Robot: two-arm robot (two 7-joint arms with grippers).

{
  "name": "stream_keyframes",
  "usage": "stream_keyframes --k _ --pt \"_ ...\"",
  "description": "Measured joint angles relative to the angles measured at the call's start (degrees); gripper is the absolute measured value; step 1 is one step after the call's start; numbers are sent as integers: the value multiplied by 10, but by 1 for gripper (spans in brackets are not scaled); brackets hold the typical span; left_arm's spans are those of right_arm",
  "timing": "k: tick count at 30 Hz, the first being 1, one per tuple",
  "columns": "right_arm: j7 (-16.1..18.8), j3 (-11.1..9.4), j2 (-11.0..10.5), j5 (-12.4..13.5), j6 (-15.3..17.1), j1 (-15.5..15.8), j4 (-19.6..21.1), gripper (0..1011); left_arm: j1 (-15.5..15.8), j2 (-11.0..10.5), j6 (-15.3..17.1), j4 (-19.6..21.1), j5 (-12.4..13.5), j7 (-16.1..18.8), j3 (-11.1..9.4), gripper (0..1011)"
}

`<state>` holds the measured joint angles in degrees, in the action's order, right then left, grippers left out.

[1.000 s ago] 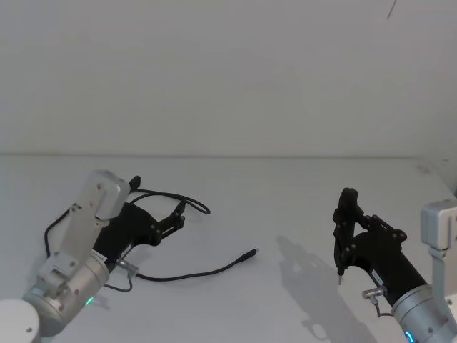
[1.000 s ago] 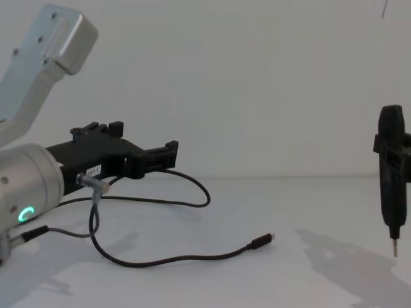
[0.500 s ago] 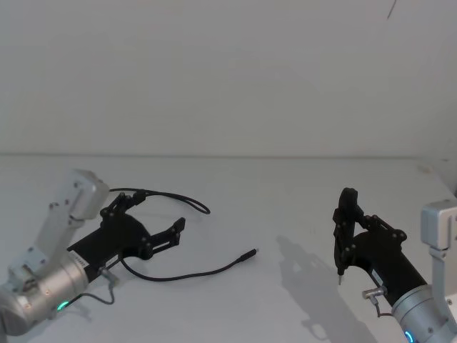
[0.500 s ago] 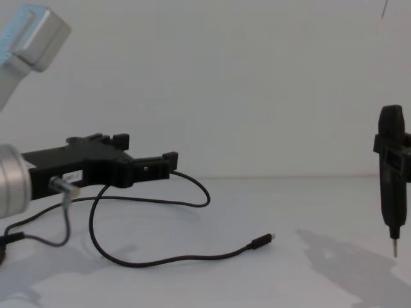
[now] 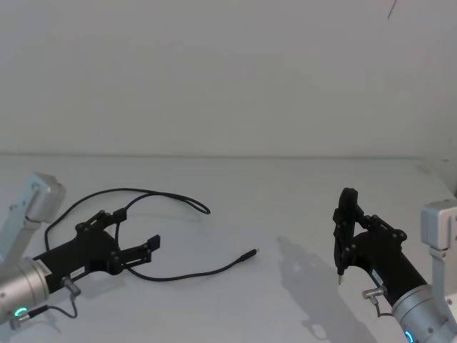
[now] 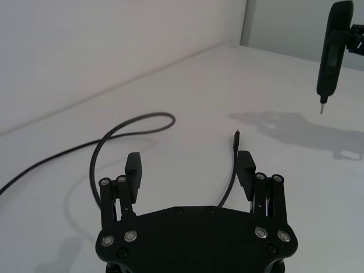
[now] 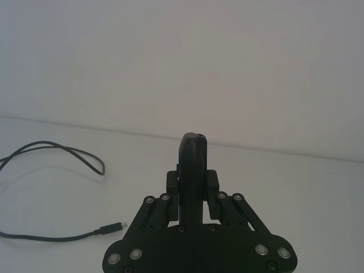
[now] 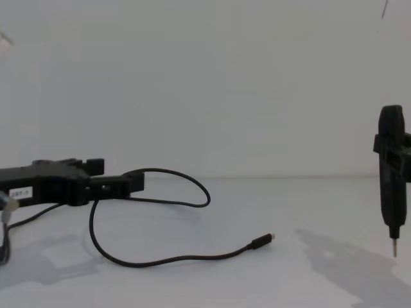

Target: Pick up the data cable with the one hand.

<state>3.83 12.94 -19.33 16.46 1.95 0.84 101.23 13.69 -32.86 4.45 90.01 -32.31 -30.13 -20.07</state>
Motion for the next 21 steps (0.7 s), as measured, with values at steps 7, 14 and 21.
stream_keyframes --k 7,14,21 --pt "0 0 0 0 0 0 0 279 15 -10 1 -27 -13 -35 -3 1001" --pt "0 0 0 0 0 0 0 279 48 -13 -7 -69 -16 -87 -22 1001" --pt "0 0 0 0 0 0 0 279 85 -9 -21 -113 -10 -141 -48 1001"
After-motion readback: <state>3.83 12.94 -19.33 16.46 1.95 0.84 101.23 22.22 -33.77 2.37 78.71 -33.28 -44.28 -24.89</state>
